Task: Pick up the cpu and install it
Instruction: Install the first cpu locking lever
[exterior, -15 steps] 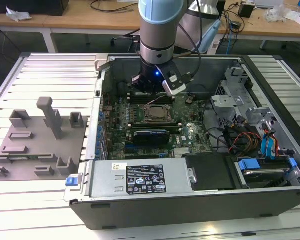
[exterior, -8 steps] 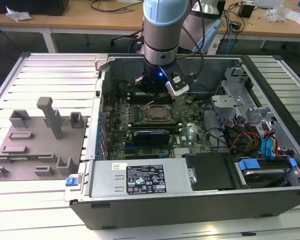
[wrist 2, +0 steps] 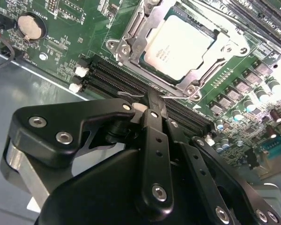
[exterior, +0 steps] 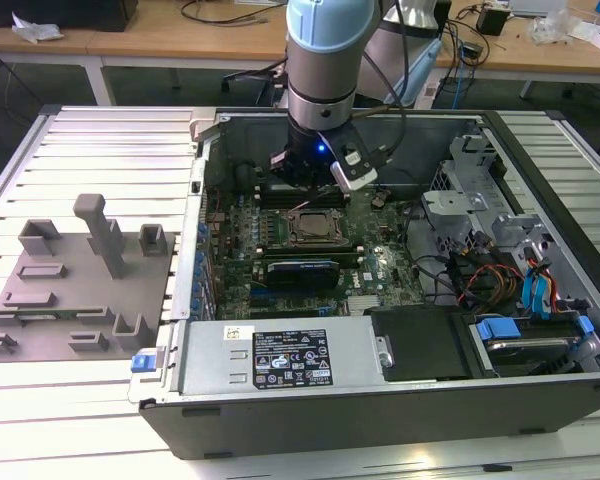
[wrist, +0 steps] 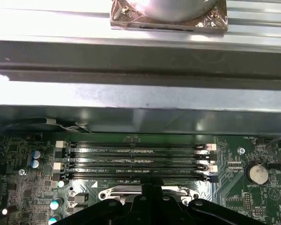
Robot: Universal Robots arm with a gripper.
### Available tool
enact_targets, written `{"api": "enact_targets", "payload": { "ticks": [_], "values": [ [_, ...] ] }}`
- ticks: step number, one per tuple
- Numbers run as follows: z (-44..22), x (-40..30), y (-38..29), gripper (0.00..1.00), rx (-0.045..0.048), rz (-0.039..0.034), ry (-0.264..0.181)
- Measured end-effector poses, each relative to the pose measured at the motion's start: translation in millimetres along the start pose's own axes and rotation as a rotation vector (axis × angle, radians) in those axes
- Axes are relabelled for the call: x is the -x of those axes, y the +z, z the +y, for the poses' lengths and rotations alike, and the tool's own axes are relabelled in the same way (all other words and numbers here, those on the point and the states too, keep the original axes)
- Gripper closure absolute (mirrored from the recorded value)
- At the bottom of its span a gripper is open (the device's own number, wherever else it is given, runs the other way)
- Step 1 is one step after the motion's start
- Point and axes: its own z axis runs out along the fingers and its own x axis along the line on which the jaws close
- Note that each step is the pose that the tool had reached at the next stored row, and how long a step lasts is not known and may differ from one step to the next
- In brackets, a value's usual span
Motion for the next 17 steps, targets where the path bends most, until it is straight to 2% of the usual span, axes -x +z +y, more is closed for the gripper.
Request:
{"api": "enact_targets", "payload": {
  "ticks": [4, 8, 9, 13, 16, 17],
  "values": [
    [0.4, 0.0, 2.1, 0.89, -0.0113, -0.0009, -0.001],
    [0.4, -0.1, 2.4, 0.89, -0.0133, -0.0019, -0.001],
    [0.3, -0.1, 2.6, 0.89, -0.0168, -0.0054, -0.002],
    [0.5, -0.1, 3.8, 0.89, -0.0241, -0.0295, -0.007],
    [6.8, -0.1, 5.9, 0.89, -0.0254, -0.0468, -0.009],
    [8.5, -0.2, 6.4, 0.89, -0.0255, -0.0503, -0.010]
  ]
}}
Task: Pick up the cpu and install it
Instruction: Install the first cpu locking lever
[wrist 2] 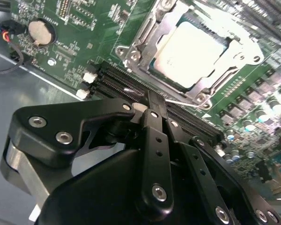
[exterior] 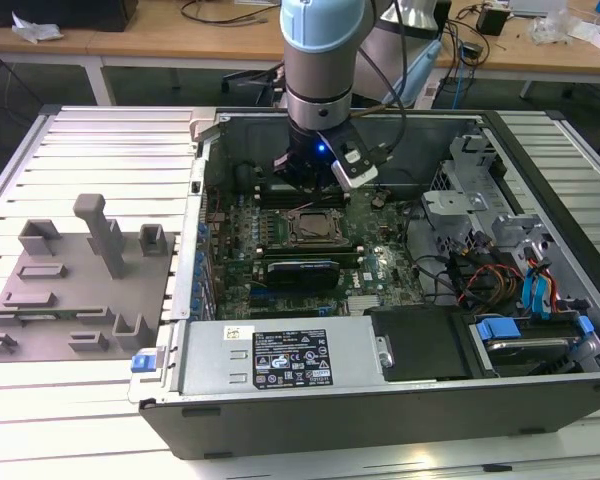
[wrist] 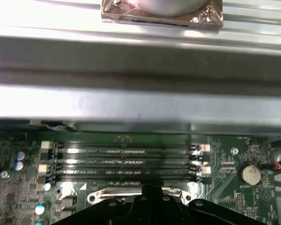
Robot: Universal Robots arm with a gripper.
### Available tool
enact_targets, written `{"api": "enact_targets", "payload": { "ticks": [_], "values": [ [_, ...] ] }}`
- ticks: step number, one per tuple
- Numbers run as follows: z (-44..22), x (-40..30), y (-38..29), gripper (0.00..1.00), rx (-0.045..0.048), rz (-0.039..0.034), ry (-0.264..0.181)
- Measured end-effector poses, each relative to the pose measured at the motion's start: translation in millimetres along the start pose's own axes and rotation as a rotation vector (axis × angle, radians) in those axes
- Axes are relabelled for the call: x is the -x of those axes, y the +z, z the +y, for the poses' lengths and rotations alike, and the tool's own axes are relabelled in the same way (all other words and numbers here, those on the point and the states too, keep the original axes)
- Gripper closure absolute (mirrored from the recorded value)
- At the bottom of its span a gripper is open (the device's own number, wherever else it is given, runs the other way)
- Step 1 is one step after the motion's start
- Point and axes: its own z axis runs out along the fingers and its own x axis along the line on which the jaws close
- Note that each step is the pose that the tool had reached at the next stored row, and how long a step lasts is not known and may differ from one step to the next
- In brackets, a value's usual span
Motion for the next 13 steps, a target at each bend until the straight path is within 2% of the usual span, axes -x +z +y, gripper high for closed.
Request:
{"api": "enact_targets", "payload": {
  "ticks": [3, 4, 7, 11, 13],
  "values": [
    [2.1, -1.5, 1.1, 0.89, -0.0006, -0.0143, -0.003],
    [2.4, -2.8, 1.5, 0.89, -0.0012, -0.0236, -0.004],
    [2.5, -6.4, 2.9, 0.89, -0.0020, -0.0437, -0.008],
    [2.0, -13.5, 5.5, 0.89, -0.0030, -0.0635, -0.012],
    [1.8, -15.4, 7.2, 0.89, -0.0041, -0.0699, -0.012]
  ]
}}
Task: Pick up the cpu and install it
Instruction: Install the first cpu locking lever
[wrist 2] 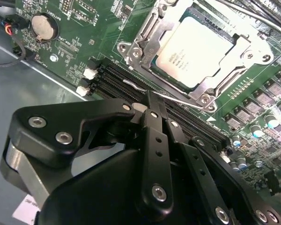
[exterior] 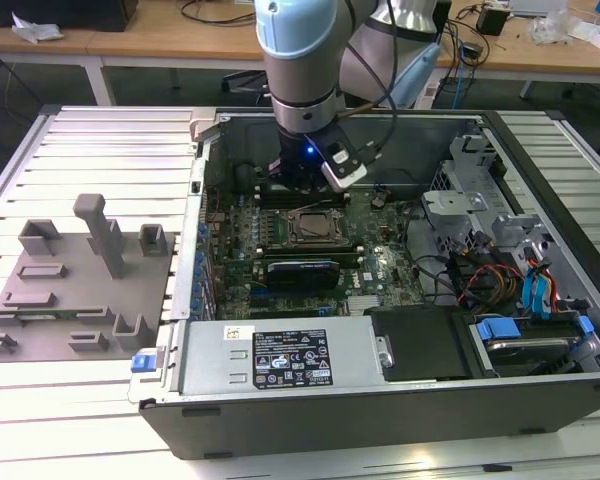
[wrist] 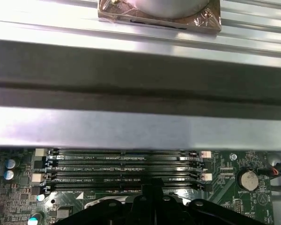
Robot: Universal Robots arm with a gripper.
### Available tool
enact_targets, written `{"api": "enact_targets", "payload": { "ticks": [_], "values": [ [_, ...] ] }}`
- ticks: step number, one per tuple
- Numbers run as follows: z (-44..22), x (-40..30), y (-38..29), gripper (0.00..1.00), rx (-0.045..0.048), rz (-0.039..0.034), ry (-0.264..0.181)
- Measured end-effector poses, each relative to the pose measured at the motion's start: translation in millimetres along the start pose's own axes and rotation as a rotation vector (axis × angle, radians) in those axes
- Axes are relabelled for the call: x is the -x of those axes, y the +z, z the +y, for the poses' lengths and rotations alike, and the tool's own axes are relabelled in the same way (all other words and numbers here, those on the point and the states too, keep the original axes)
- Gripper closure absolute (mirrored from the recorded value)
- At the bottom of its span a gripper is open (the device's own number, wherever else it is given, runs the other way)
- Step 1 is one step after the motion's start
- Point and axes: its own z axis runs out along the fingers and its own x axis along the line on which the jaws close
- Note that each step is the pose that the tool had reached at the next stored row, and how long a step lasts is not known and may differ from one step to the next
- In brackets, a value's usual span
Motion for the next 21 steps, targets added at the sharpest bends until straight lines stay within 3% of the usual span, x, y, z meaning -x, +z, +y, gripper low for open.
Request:
{"api": "enact_targets", "payload": {
  "ticks": [3, 10, 21],
  "values": [
    [-0.5, -0.7, 3.0, 0.89, -0.0107, -0.0048, 0.023],
    [-1.1, -1.4, 6.6, 0.89, -0.0258, -0.0179, 0.098],
    [0.4, -1.6, 2.2, 0.89, -0.0278, -0.0211, 0.115]
  ]
}}
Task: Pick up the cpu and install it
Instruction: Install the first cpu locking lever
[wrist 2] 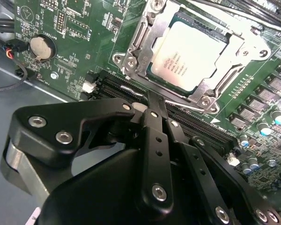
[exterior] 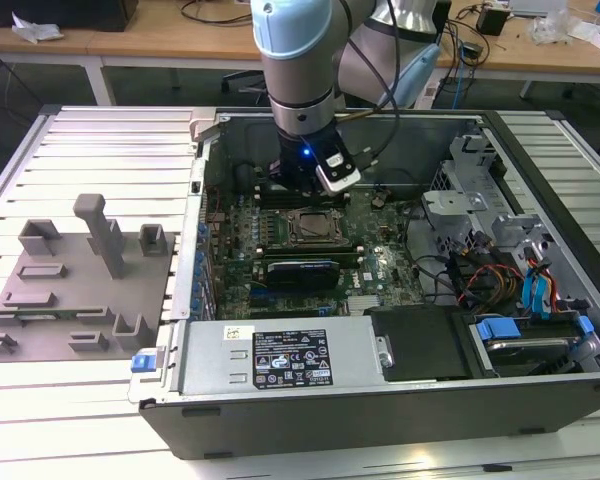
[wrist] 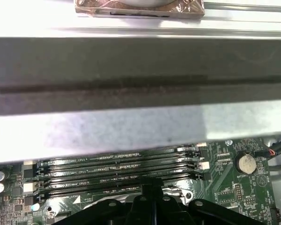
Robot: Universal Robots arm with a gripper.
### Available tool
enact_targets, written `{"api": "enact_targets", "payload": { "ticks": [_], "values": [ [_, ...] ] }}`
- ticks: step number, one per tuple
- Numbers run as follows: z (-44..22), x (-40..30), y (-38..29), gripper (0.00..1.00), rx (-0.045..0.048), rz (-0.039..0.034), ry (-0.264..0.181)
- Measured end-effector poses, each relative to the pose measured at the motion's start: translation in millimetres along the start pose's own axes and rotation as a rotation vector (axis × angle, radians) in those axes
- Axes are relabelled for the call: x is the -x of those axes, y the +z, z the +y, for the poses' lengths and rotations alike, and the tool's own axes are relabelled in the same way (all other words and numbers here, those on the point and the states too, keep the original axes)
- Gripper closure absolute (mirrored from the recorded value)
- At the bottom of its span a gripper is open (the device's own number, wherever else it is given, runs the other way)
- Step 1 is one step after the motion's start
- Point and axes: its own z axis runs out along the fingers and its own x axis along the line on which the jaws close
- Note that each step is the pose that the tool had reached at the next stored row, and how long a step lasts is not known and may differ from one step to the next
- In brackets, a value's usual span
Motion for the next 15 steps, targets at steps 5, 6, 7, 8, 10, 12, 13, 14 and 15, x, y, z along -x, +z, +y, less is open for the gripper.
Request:
{"api": "enact_targets", "payload": {
  "ticks": [5, 6, 7, 8, 10, 12, 13, 14, 15],
  "values": [
    [1.2, -3.1, -0.2, 0.89, -0.0035, -0.0043, 0.024],
    [1.5, -3.5, -0.2, 0.89, -0.0045, -0.0053, 0.030],
    [1.7, -3.8, -0.1, 0.89, -0.0050, -0.0059, 0.034],
    [2.1, -4.1, -0.1, 0.89, -0.0061, -0.0069, 0.040],
    [3.0, -4.3, 0.1, 0.89, -0.0078, -0.0086, 0.050],
    [3.4, -4.4, 0.3, 0.89, -0.0093, -0.0101, 0.059],
    [3.4, -4.4, 0.5, 0.89, -0.0106, -0.0115, 0.066],
    [3.3, -4.4, 0.7, 0.89, -0.0120, -0.0128, 0.074],
    [3.3, -4.5, 1.1, 0.89, -0.0148, -0.0154, 0.089]
  ]
}}
